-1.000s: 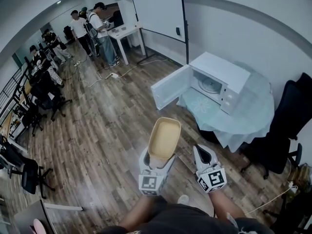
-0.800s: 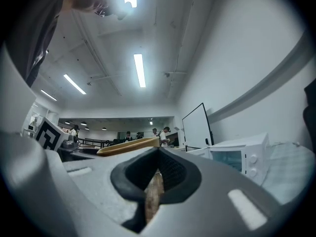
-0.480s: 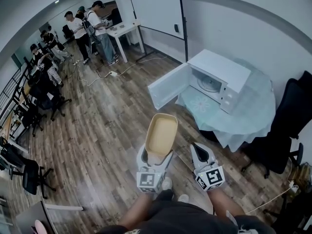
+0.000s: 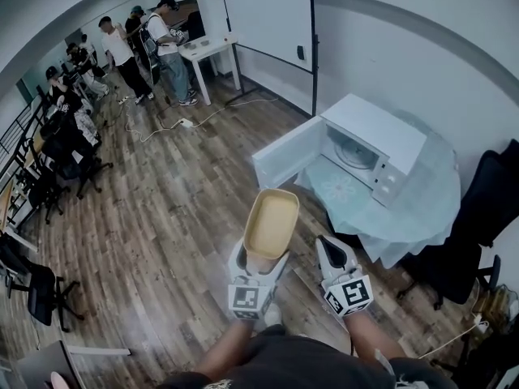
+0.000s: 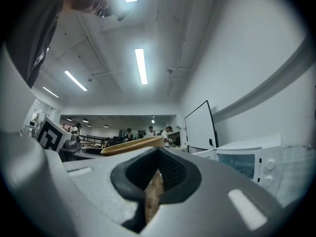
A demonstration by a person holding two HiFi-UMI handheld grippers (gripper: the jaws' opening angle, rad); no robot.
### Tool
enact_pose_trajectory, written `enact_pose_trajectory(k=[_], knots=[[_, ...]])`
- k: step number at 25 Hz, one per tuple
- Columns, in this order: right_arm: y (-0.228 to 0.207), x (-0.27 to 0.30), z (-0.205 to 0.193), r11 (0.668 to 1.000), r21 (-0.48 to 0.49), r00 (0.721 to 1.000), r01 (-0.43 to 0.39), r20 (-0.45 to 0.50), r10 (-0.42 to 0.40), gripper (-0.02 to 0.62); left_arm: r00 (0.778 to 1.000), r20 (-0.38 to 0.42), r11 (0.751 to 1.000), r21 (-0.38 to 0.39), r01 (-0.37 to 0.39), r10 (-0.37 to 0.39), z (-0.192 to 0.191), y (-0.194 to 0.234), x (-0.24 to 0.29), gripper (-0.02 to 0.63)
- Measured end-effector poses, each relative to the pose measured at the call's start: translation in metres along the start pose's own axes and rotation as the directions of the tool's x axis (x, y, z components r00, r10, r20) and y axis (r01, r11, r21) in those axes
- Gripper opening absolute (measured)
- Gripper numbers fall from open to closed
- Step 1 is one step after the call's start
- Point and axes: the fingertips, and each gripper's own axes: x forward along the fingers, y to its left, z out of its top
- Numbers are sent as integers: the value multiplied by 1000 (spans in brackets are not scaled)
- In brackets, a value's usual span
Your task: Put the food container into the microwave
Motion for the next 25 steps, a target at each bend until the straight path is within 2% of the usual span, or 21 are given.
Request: enact_pose_trajectory(k=[14,18,25], knots=[[-19,111,-13,998,-28,998,53,-24,-54,2,996,-6,996,-31,89,-90,-10,74,84,483],[-25,130,-18,996,-33,996,85,-30,-86,2,992,-1,990,-53,127,-127,-20,87,100,483],[-32,146,-25,990,-28,990,137,-30,-138,2,985,9,984,-42,174,-174,-19,100,122,483]])
